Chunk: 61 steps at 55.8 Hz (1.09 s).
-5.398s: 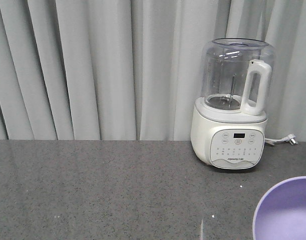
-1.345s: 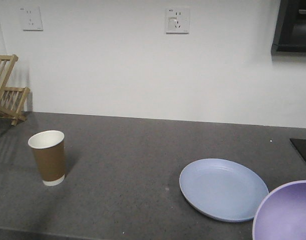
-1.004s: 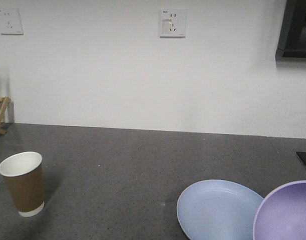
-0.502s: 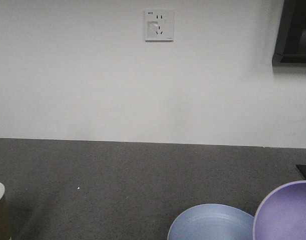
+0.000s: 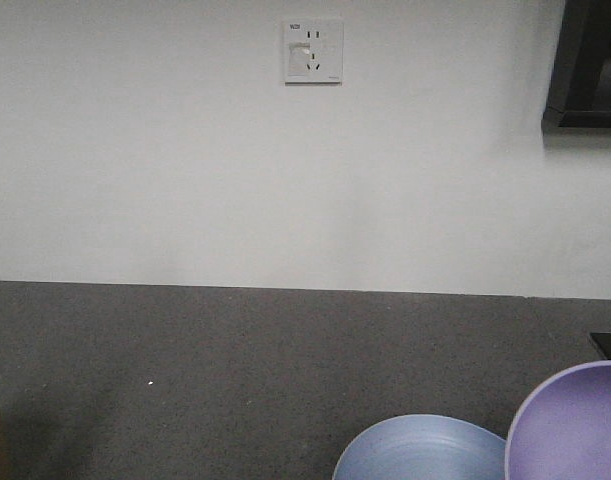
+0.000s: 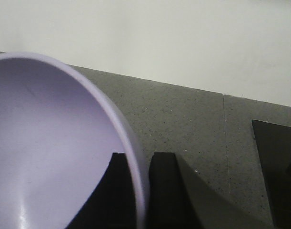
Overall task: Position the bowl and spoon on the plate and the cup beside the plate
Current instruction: 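Lower the held bowl onto the blue plate and open the right gripper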
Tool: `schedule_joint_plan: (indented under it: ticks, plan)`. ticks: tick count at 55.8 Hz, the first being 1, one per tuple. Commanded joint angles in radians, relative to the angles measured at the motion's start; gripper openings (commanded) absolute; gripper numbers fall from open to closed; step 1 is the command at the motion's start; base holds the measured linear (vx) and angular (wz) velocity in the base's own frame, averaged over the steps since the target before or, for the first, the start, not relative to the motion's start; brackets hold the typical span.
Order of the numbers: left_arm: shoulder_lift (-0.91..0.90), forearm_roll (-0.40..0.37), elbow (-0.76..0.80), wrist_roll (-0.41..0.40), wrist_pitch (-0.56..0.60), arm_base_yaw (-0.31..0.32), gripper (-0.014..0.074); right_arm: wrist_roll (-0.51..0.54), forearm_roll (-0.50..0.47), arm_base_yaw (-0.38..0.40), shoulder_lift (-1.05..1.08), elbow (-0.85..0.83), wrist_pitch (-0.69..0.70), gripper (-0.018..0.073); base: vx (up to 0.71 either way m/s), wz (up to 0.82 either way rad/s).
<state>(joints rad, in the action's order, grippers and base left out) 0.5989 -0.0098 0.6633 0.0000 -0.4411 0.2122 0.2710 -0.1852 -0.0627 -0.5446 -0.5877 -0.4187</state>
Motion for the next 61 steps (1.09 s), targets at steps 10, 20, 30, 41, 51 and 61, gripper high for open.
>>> schedule_joint_plan:
  ticks: [10,20,30,41,51,61]
  plan:
    - [0.001,-0.009,0.03,-0.012,0.084,0.005,-0.0006,0.013,-0.001,-0.001,-0.002,-0.032,0.189,-0.0008,0.0,0.0]
    - [0.001,-0.009,0.03,-0.012,0.084,0.005,-0.0006,0.009,-0.001,-0.001,-0.002,-0.032,0.186,-0.0008,0.0,0.0]
    - [0.001,-0.009,0.03,-0.012,0.085,0.005,-0.0006,0.008,-0.01,-0.001,-0.002,-0.032,0.193,-0.0008,0.0,0.0]
    - [0.001,-0.009,0.03,-0.012,0.087,0.005,-0.0006,-0.004,-0.035,-0.001,-0.035,-0.035,0.161,-0.0008,0.0,0.0]
    - [0.001,-0.009,0.03,-0.012,0.091,0.005,-0.0006,-0.078,-0.049,-0.001,-0.214,-0.079,-0.027,-0.0008,0.0,0.0]
    - [0.001,-0.009,0.03,-0.012,0.114,0.005,-0.0006,-0.068,-0.081,-0.001,-0.456,-0.172,-0.118,-0.0008,0.0,0.0]
